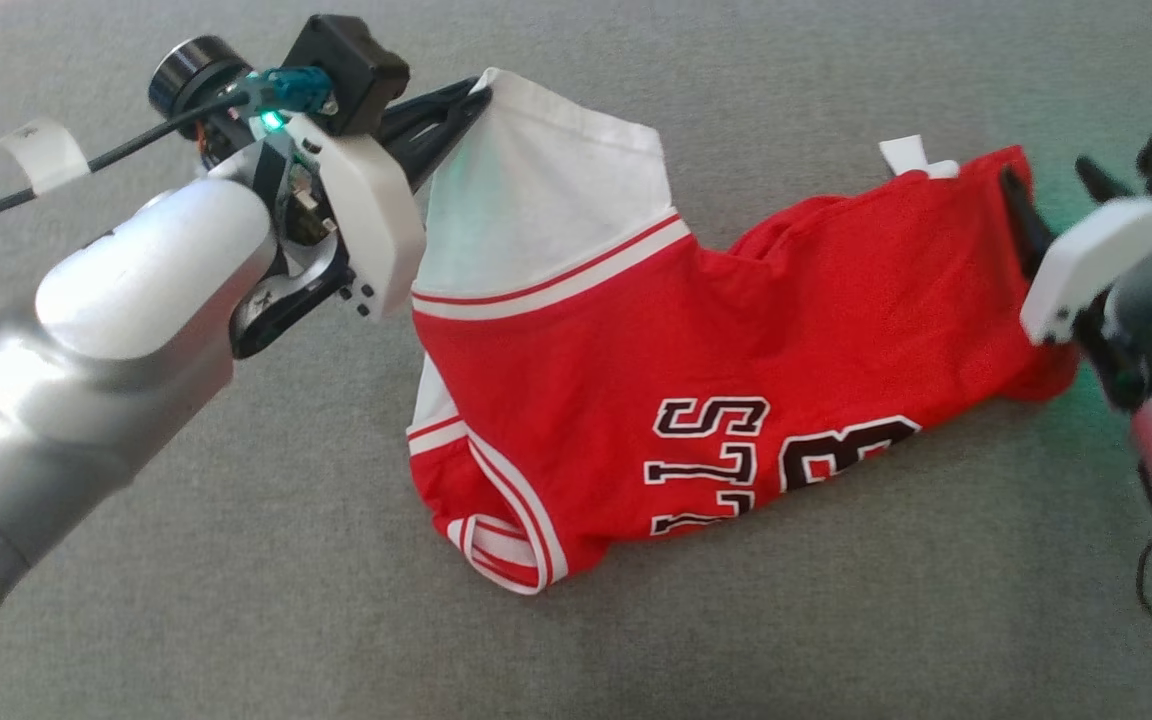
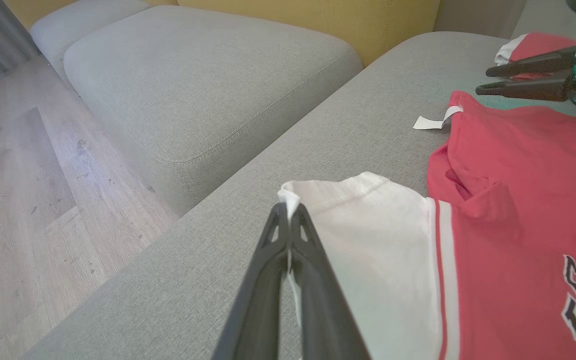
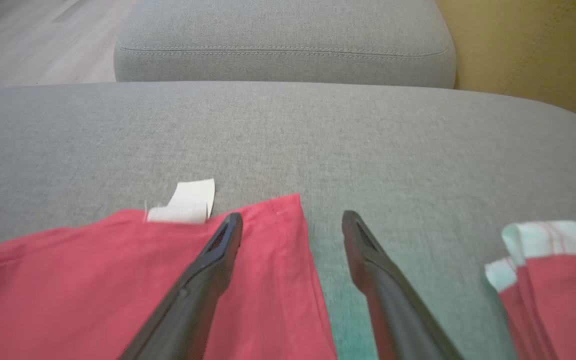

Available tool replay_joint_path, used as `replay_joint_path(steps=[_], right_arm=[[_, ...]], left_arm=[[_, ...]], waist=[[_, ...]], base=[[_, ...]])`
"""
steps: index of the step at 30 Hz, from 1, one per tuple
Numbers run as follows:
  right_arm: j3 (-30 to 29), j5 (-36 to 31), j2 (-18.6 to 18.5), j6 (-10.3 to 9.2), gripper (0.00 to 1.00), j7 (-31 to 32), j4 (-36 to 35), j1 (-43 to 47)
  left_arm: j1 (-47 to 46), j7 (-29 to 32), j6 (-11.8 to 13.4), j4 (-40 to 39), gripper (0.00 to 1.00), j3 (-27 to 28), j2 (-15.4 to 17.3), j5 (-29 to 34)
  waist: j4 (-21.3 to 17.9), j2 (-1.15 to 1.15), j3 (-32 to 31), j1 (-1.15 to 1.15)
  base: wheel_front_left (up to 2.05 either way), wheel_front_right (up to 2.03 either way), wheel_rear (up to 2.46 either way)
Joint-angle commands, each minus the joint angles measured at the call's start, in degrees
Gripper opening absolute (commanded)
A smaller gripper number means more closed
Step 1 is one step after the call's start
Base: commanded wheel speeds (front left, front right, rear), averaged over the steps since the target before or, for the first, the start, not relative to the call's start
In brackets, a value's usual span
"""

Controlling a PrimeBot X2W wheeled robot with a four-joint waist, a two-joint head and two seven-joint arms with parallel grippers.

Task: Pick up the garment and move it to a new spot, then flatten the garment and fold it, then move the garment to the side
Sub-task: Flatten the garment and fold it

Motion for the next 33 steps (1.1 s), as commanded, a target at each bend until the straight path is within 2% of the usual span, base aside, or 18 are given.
replay_joint_path(steps=[1,9,11,14,16,18,19,22,24,29,33], right_arm=[[1.2,0.7,-0.8,0.37,1.0,0.4,0.5,-3.4],[4.4,3.2,0.1,0.37,1.0,3.1,8.3,-10.4],[5.2,3.7,0.6,0.37,0.95,4.1,9.7,-11.4],[6.4,4.6,1.0,0.37,0.95,5.3,11.4,-12.4],[7.0,5.5,1.3,0.37,0.87,5.7,12.0,-12.9],[7.7,6.7,1.5,0.37,0.65,6.6,12.4,-13.1],[7.7,6.7,1.5,0.37,0.65,6.6,12.4,-13.1],[8.8,8.4,1.0,0.37,0.31,7.0,12.4,-13.3],[9.8,8.8,0.7,0.37,0.02,6.6,12.3,-13.5],[12.3,8.5,-0.6,0.37,0.0,3.3,12.2,-14.5],[12.4,9.6,-1.2,0.37,0.0,-0.9,12.2,-15.5]], left_arm=[[-4.1,-0.3,0.1,-1.2,0.0,2.4,1.2,0.6],[-5.0,0.3,0.1,-2.8,0.0,2.4,1.8,1.2],[-5.0,0.2,0.1,-2.7,0.0,2.4,2.0,1.1],[-4.9,0.1,0.1,-2.5,0.0,2.4,1.9,1.1],[-4.9,0.0,0.1,-2.3,0.0,2.4,1.9,0.9],[-4.9,0.0,0.1,-2.2,0.0,2.4,1.9,0.7],[-4.9,0.0,0.1,-2.2,0.0,2.4,1.9,0.7],[-5.1,-0.1,0.1,-1.9,0.0,2.4,1.9,0.5],[-5.2,-0.2,0.1,-1.8,0.0,2.4,2.1,0.6],[-5.3,-1.5,0.1,-1.1,0.0,2.4,2.3,1.3],[-5.6,-6.2,0.5,1.9,0.0,3.3,2.9,2.8]], waist=[[0.9,0.0,1.0,0.0],[1.5,0.0,3.0,0.0],[1.2,0.0,3.2,0.0],[1.0,0.0,3.1,0.0],[0.9,0.0,2.9,0.0],[0.9,0.0,2.9,0.0],[0.9,0.0,2.9,0.0],[1.2,0.0,3.1,0.0],[1.2,0.0,3.1,0.0],[1.2,0.0,2.7,0.0],[0.6,0.0,0.9,0.0]], base=[[0.0,0.0,0.0],[0.0,0.0,0.0],[0.0,0.0,0.0],[0.0,0.0,0.0],[0.0,0.0,0.0],[0.0,0.0,0.0],[0.0,0.0,0.0],[0.0,0.0,0.0],[0.0,0.0,0.0],[0.0,0.0,0.0],[0.0,0.0,0.0]])
